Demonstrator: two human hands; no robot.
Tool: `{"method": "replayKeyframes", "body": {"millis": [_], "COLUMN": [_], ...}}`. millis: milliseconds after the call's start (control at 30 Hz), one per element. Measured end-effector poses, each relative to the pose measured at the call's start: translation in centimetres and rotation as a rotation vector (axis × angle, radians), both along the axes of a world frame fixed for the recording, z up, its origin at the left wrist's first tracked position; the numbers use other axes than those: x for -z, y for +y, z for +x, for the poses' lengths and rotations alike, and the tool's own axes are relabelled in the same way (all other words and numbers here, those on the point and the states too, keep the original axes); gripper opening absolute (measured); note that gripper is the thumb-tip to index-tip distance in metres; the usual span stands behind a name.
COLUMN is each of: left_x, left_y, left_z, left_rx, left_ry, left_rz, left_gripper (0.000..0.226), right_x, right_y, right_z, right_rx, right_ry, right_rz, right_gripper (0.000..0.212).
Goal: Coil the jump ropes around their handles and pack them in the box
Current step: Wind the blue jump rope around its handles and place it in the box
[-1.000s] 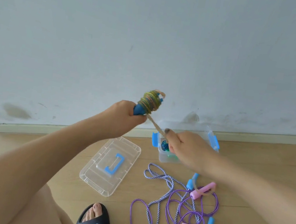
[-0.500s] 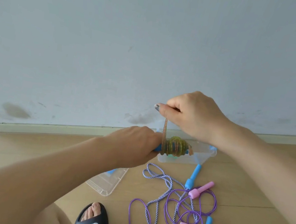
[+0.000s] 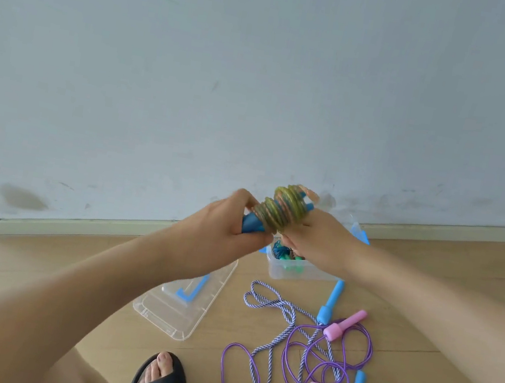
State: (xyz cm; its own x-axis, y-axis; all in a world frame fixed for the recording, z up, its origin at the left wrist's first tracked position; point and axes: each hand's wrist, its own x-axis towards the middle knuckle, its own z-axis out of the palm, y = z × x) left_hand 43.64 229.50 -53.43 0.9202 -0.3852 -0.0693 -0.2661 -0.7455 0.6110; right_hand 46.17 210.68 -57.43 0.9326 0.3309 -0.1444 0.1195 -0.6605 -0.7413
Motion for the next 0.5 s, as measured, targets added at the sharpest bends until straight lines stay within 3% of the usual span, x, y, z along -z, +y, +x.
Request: {"method": "replayKeyframes", "body": {"millis": [67, 167, 333, 500], "left_x": [0.1, 0.5, 1.7, 1.6], "left_y": [0.7, 1.8, 0.7, -0.3], "left_z": [1.0, 2.4, 1.6, 0.8], "left_rx": [-0.04, -0.097, 0.053, 0.177], "left_ry": [0.054, 0.139, 0.172, 0.071], "left_rz": [-0.044, -0.072, 0.13, 0.29], "left_gripper": [0.019, 0.015, 0.007, 0.006], "right_x": [-0.3, -1.5, -3.8, -5.9], "right_y": [-0.2, -0.6, 0.5, -0.8], "right_z": [-0.5, -2.0, -3.9, -2.0], "right_rx": [0.049, 0.02, -0.197, -0.161], "right_ry": [0.022, -0.061, -0.531, -0.643], "right_rz": [0.005, -0.141, -0.536, -0.513], "right_gripper": [0.062, 0.059, 0.054, 0.053]}}
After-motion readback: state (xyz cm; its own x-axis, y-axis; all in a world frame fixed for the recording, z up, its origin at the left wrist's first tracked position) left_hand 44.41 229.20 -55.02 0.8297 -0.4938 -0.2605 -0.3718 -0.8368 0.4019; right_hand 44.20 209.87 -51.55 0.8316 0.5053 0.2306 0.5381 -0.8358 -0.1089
